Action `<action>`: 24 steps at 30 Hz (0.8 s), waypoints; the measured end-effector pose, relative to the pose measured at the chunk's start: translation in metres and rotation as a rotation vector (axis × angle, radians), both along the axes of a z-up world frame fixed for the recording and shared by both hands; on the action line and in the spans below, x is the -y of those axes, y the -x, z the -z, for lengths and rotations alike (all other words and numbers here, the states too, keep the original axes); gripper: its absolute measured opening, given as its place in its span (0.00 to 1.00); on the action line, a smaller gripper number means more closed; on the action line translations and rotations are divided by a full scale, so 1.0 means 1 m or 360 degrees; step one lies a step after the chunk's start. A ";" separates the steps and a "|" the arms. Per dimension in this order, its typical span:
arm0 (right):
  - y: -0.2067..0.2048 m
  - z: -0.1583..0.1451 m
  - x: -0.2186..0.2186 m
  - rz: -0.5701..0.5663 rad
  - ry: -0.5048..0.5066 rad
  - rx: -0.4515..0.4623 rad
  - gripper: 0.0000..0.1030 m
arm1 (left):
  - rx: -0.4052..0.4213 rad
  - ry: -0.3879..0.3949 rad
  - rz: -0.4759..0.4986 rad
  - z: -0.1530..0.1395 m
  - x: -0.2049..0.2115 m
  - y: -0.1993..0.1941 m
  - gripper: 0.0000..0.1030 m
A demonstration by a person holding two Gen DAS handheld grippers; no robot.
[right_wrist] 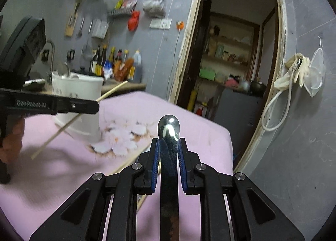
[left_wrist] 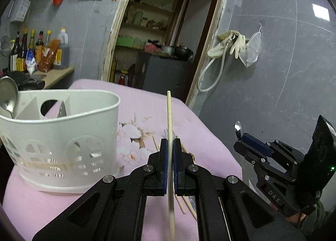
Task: Organize utensils
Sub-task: 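Lift the chopstick and knife and carry both toward the white basket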
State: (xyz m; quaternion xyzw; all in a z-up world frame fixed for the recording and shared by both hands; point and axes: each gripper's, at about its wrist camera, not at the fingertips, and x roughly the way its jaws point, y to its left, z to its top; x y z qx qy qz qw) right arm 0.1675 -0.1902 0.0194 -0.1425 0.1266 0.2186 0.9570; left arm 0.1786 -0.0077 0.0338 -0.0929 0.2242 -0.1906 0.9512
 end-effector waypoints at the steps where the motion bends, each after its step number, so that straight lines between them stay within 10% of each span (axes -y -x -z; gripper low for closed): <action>1: 0.001 -0.002 -0.001 -0.0005 -0.0016 0.0013 0.14 | 0.0014 0.0007 -0.0004 -0.001 -0.001 0.001 0.02; 24: -0.001 -0.055 -0.034 -0.0195 -0.0279 0.0198 0.14 | 0.0305 0.0252 -0.0279 -0.064 -0.088 0.003 0.02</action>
